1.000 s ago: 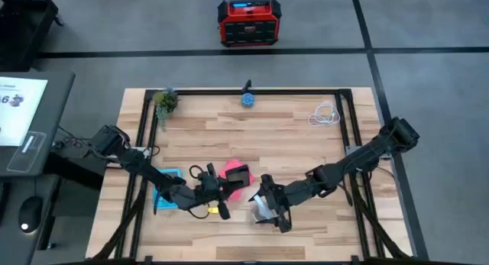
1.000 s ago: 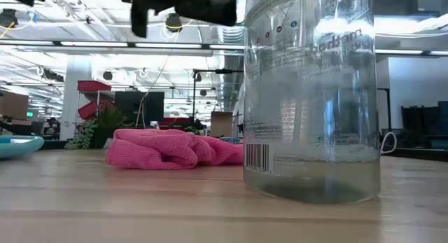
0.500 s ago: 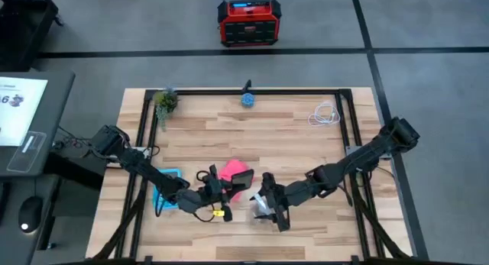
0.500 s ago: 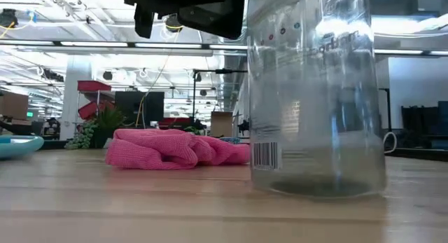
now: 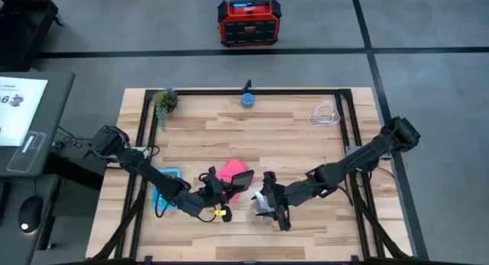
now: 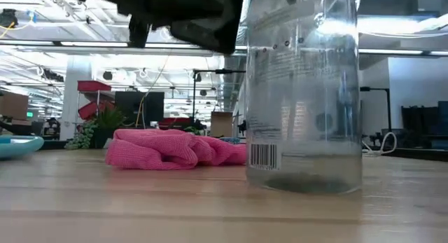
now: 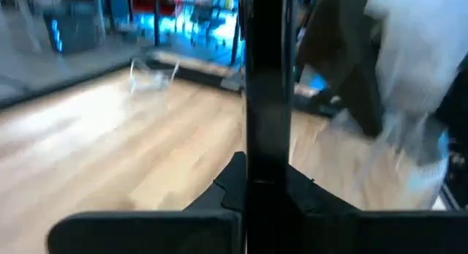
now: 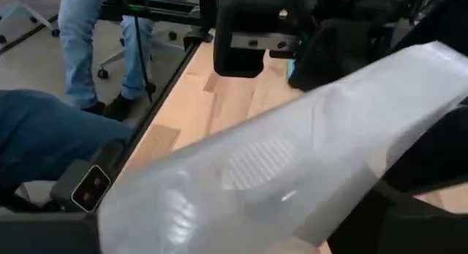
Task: Apply microfiber cloth
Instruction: Spray the front of the black cellphone using transparent spray bottle
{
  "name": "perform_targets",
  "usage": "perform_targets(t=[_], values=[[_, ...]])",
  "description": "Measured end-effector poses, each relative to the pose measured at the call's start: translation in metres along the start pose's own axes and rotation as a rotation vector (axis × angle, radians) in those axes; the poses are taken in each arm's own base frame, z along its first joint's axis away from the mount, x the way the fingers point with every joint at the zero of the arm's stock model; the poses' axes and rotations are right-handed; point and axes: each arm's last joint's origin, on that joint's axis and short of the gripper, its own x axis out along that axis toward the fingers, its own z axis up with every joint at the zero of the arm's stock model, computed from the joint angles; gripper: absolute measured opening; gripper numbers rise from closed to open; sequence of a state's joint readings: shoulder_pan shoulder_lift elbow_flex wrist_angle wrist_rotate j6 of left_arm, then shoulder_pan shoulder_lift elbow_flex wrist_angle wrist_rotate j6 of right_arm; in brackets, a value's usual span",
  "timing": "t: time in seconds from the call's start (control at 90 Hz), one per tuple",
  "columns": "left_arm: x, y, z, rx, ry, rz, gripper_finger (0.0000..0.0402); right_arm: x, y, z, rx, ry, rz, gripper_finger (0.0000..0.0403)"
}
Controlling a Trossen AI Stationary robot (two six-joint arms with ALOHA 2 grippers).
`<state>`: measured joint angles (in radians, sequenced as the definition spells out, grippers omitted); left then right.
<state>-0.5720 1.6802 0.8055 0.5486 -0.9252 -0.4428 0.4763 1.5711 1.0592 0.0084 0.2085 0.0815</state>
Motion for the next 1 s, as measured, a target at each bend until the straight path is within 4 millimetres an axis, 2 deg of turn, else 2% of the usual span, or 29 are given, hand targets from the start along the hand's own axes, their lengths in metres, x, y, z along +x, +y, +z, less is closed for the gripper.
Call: perform_targets(t=[0.222, 0.411, 0.589, 0.744, 1.0], values=[[0.003, 0.024, -0.022, 0.007, 0.132, 0.200, 0.0009, -0.016, -0.005, -0.001, -0.016, 0.062, -0.070, 0.0235], [0.007, 0.037, -0.042, 0.086, 0.196, 0.263, 0.0009, -0.029, -0.011, -0.001, -0.040, 0.106, -0.181, 0.0235], [0.010, 0.043, -0.063, 0.050, 0.202, 0.297, 0.0009, -0.038, -0.015, -0.004, -0.064, 0.156, -0.260, 0.0235], [0.010, 0.044, -0.068, 0.025, 0.192, 0.309, 0.0009, -0.045, -0.017, -0.005, -0.071, 0.178, -0.258, 0.0235], [0.010, 0.043, -0.068, 0.042, 0.198, 0.294, 0.0009, -0.074, -0.023, 0.002, -0.063, 0.177, -0.256, 0.0235]])
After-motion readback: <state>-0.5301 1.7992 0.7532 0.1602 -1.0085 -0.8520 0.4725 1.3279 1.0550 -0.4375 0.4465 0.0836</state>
